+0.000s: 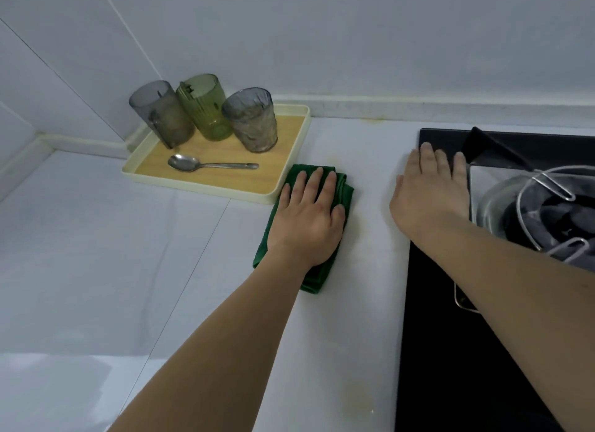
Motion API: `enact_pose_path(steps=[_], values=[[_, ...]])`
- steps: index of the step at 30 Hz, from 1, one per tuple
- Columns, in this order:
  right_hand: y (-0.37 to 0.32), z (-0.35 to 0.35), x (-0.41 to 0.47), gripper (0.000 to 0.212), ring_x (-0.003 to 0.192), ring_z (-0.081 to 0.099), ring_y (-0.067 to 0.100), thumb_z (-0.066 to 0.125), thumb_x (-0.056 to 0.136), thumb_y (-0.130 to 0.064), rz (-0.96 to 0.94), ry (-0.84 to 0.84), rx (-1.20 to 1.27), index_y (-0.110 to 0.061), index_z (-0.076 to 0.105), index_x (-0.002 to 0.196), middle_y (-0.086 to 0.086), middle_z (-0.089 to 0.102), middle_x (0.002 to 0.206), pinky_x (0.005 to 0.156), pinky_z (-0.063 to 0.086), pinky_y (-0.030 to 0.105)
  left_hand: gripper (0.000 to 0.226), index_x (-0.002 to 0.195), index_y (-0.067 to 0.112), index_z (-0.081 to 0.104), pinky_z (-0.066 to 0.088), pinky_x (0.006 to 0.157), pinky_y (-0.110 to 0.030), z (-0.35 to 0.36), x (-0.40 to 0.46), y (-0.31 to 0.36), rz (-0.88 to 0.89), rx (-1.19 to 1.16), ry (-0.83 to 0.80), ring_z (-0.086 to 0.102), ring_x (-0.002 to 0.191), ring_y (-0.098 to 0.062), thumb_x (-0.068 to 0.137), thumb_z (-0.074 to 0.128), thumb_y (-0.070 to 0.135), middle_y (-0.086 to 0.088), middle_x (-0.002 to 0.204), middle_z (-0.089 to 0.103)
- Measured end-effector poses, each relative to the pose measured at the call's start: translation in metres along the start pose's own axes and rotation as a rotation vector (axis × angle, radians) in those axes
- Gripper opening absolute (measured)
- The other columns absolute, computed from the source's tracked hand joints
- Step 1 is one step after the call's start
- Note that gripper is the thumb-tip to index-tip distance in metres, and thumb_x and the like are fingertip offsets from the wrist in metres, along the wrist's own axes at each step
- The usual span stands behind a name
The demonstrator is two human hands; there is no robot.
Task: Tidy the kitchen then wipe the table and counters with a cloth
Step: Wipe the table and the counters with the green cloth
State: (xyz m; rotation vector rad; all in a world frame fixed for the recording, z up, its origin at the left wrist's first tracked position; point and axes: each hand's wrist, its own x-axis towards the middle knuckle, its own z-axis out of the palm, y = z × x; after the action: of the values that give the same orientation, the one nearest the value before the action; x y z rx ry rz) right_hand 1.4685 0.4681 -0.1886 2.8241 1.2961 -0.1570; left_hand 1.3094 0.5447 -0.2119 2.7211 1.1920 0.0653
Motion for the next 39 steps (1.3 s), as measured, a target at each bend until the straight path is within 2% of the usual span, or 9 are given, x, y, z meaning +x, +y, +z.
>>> enact_pose_path(steps=[17, 23, 32, 39], values=[[0.005, 0.006, 0.013, 0.063, 0.147, -0.013, 0.024, 0.010, 0.100, -0.036, -0.003, 0.000, 0.095, -0.005, -0.012, 0.150, 0.011, -0.014, 0.160, 0.118, -0.013, 0.041, 0.059, 0.155, 0.024, 0.003, -0.003, 0.121, -0.039, -0.004, 0.107, 0.011, -0.035, 0.011, -0.002, -0.006, 0.149, -0.019, 0.101, 0.018, 0.042, 0.002, 0.163, -0.001], [0.002, 0.004, 0.011, 0.064, 0.147, -0.011, 0.029, 0.007, 0.099, -0.036, 0.089, 0.015, 0.078, 0.000, -0.003, 0.151, 0.017, -0.007, 0.160, 0.118, -0.011, 0.045, 0.059, 0.155, 0.025, 0.003, -0.003, 0.121, -0.039, -0.005, 0.129, 0.010, -0.036, 0.024, -0.002, -0.004, 0.149, -0.019, 0.100, 0.018, 0.042, 0.002, 0.163, 0.000], [0.003, 0.004, 0.014, 0.063, 0.147, -0.010, 0.028, 0.011, 0.099, -0.034, 0.071, 0.010, 0.111, 0.001, -0.003, 0.151, 0.018, -0.009, 0.159, 0.119, -0.011, 0.043, 0.057, 0.155, 0.026, 0.008, -0.002, 0.120, -0.039, -0.006, 0.151, 0.013, -0.041, 0.008, 0.024, 0.000, 0.149, -0.021, 0.101, 0.021, 0.040, 0.001, 0.162, 0.006], [0.004, 0.006, 0.015, 0.063, 0.147, -0.009, 0.029, 0.013, 0.100, -0.033, 0.068, 0.032, 0.129, 0.001, -0.003, 0.151, 0.018, -0.008, 0.159, 0.118, -0.012, 0.043, 0.058, 0.155, 0.023, 0.005, -0.004, 0.120, -0.043, -0.003, 0.149, 0.027, -0.024, 0.028, -0.007, -0.002, 0.149, -0.025, 0.102, 0.018, 0.041, 0.000, 0.163, 0.003]])
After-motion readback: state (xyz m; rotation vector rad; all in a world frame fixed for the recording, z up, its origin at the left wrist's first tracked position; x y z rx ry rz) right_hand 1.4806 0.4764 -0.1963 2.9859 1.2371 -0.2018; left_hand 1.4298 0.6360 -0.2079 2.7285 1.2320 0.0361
